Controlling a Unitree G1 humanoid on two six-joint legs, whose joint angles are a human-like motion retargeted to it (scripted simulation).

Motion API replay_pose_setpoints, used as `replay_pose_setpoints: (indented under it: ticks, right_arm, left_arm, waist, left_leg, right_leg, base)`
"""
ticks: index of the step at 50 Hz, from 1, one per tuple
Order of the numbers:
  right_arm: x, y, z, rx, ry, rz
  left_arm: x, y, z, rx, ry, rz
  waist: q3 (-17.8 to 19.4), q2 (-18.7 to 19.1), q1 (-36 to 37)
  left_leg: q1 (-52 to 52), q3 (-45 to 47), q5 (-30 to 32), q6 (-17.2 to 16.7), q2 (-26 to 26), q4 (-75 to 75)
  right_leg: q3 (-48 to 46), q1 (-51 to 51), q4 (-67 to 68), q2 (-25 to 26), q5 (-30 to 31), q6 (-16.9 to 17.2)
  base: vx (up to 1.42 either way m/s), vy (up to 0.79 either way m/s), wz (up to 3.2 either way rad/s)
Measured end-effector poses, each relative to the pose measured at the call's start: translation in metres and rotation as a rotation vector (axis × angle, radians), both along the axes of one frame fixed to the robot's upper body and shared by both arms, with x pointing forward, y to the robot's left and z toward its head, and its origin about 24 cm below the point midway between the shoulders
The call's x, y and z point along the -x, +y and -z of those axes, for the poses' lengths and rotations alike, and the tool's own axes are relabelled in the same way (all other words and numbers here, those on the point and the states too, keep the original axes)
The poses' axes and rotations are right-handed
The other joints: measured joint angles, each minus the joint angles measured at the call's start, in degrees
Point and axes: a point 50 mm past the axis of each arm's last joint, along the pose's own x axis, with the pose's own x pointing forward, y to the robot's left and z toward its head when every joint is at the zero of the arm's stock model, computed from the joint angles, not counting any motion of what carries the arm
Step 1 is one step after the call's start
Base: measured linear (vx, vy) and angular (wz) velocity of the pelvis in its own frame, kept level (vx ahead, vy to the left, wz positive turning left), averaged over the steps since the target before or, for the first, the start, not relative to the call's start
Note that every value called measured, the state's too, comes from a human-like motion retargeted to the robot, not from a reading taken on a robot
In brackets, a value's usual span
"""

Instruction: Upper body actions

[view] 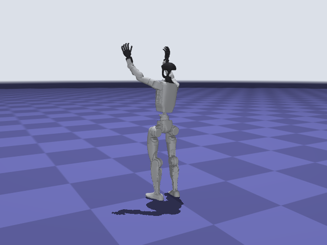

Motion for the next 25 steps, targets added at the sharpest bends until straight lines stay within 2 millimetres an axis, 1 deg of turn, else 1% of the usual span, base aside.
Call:
replay_pose_setpoints:
  ticks: [2, 3, 4, 5, 6, 7, 8, 10, 12, 13, 15, 17, 18, 20, 22, 23, 25]
  right_arm:
    - [-0.027, 0.005, 0.029, 0.055, 0.092, 0.031]
    - [-0.036, 0.008, 0.040, 0.079, 0.123, 0.044]
    - [-0.049, 0.011, 0.059, 0.118, 0.167, 0.071]
    - [-0.063, 0.016, 0.082, 0.166, 0.218, 0.103]
    - [-0.070, 0.018, 0.097, 0.205, 0.249, 0.124]
    - [-0.079, 0.023, 0.116, 0.256, 0.288, 0.142]
    - [-0.089, 0.031, 0.143, 0.330, 0.343, 0.157]
    - [-0.101, 0.038, 0.181, 0.428, 0.424, 0.177]
    - [-0.112, 0.045, 0.241, 0.533, 0.561, 0.182]
    - [-0.114, 0.047, 0.268, 0.567, 0.623, 0.174]
    - [-0.116, 0.051, 0.310, 0.607, 0.728, 0.152]
    - [-0.112, 0.053, 0.373, 0.612, 0.912, 0.129]
    - [-0.107, 0.054, 0.399, 0.601, 0.991, 0.120]
    - [-0.096, 0.055, 0.441, 0.577, 1.122, 0.101]
    - [-0.079, 0.054, 0.487, 0.538, 1.291, 0.077]
    - [-0.066, 0.053, 0.515, 0.510, 1.407, 0.065]
    - [-0.037, 0.050, 0.560, 0.475, 1.609, 0.036]
  left_arm:
    - [-0.021, 0.004, 0.030, -0.029, 0.118, -0.048]
    - [-0.028, 0.007, 0.042, -0.038, 0.161, -0.065]
    - [-0.039, 0.010, 0.061, -0.053, 0.230, -0.087]
    - [-0.050, 0.014, 0.085, -0.070, 0.312, -0.110]
    - [-0.056, 0.016, 0.101, -0.078, 0.365, -0.122]
    - [-0.062, 0.021, 0.121, -0.087, 0.431, -0.137]
    - [-0.067, 0.029, 0.149, -0.096, 0.521, -0.161]
    - [-0.073, 0.036, 0.186, -0.112, 0.637, -0.177]
    - [-0.073, 0.049, 0.244, -0.141, 0.821, -0.212]
    - [-0.070, 0.054, 0.270, -0.141, 0.904, -0.230]
    - [-0.062, 0.063, 0.312, -0.132, 1.038, -0.261]
    - [-0.040, 0.074, 0.378, -0.096, 1.257, -0.290]
    - [-0.028, 0.077, 0.405, -0.073, 1.351, -0.293]
    - [-0.004, 0.080, 0.448, -0.030, 1.502, -0.288]
    - [0.029, 0.077, 0.494, 0.036, 1.667, -0.270]
    - [0.051, 0.074, 0.519, 0.076, 1.757, -0.256]
    - [0.088, 0.068, 0.554, 0.141, 1.895, -0.231]
  waist:
    - [-0.7, 0.1, -0.6]
    - [-0.9, 0.2, -1.0]
    - [-1.3, 0.2, -1.5]
    - [-1.6, 0.2, -2.0]
    - [-1.7, 0.2, -2.5]
    - [-1.7, 0.2, -3.2]
    - [-1.6, 0.3, -4.6]
    - [-1.2, 0.4, -5.6]
    - [-0.5, 0.4, -6.7]
    - [-0.4, 0.4, -7.2]
    - [-0.2, 0.5, -7.7]
    - [0.3, 0.9, -8.1]
    - [0.6, 1.0, -8.3]
    - [1.4, 1.0, -8.5]
    - [2.8, 0.9, -8.6]
    - [3.7, 0.7, -8.7]
    - [5.2, 0.2, -9.0]
  left_leg:
    - [0.4, 0.1, 0.0, 0.1, -0.1, 0.0]
    - [0.6, 0.1, 0.0, 0.1, -0.2, 0.0]
    - [0.9, 0.1, 0.0, 0.1, -0.2, 0.0]
    - [1.3, 0.2, 0.1, 0.2, -0.2, 0.0]
    - [1.6, 0.2, 0.1, 0.2, -0.3, 0.0]
    - [1.9, 0.2, 0.1, 0.2, -0.3, 0.0]
    - [2.4, 0.2, 0.2, 0.3, -0.3, 0.0]
    - [3.1, 0.1, 0.3, 0.4, -0.4, 0.0]
    - [4.0, 0.1, 0.4, 0.4, -0.4, 0.0]
    - [4.3, 0.2, 0.4, 0.5, -0.4, 0.0]
    - [4.6, 0.3, 0.5, 0.5, -0.4, 0.0]
    - [5.0, 0.5, 0.4, 0.5, -0.2, 0.0]
    - [5.3, 0.7, 0.4, 0.5, -0.1, 0.0]
    - [5.8, 1.0, 0.4, 0.5, -0.1, 0.0]
    - [6.5, 1.4, 0.4, 0.5, -0.1, -0.1]
    - [6.9, 1.6, 0.4, 0.5, -0.1, -0.1]
    - [7.5, 1.8, 0.5, 0.4, -0.1, -0.2]
  right_leg:
    - [0.0, 0.3, 0.0, 0.0, 0.1, -0.1]
    - [0.0, 0.5, 0.0, 0.0, 0.1, -0.2]
    - [0.0, 0.8, 0.0, 0.0, 0.1, -0.2]
    - [0.0, 1.2, 0.0, 0.1, 0.2, -0.3]
    - [-0.1, 1.5, 0.0, 0.1, 0.2, -0.3]
    - [-0.1, 1.9, 0.0, 0.1, 0.2, -0.3]
    - [-0.2, 2.4, -0.1, 0.2, 0.2, -0.4]
    - [-0.4, 3.2, -0.1, 0.3, 0.2, -0.5]
    - [-0.6, 4.3, -0.2, 0.4, 0.2, -0.6]
    - [-0.7, 4.6, -0.2, 0.4, 0.3, -0.6]
    - [-0.6, 4.8, -0.2, 0.5, 0.3, -0.6]
    - [-0.4, 5.1, -0.2, 0.6, 0.4, -0.7]
    - [-0.2, 5.3, -0.1, 0.6, 0.5, -0.7]
    - [0.1, 5.6, -0.1, 0.7, 0.5, -0.8]
    - [0.5, 6.0, 0.0, 0.7, 0.6, -0.9]
    - [0.6, 6.3, 0.0, 0.6, 0.7, -0.9]
    - [0.8, 6.8, 0.0, 0.5, 0.8, -0.9]
  base:
    - [0.13, 0.05, -0.05]
    - [0.12, 0.03, -0.04]
    - [0.11, 0.01, -0.04]
    - [0.10, 0.01, -0.03]
    - [0.09, -0.01, -0.01]
    - [0.09, -0.03, 0.02]
    - [0.09, -0.04, 0.04]
    - [0.03, -0.01, 0.03]
    - [0.07, -0.04, 0.04]
    - [0.06, -0.03, -0.01]
    - [0.00, 0.00, 0.00]
    - [0.00, 0.00, 0.00]
    - [0.02, 0.01, -0.18]
    - [0.01, 0.00, -0.19]
    - [-0.05, -0.04, -0.22]
    - [-0.05, -0.09, -0.20]
    - [0.00, -0.13, -0.13]
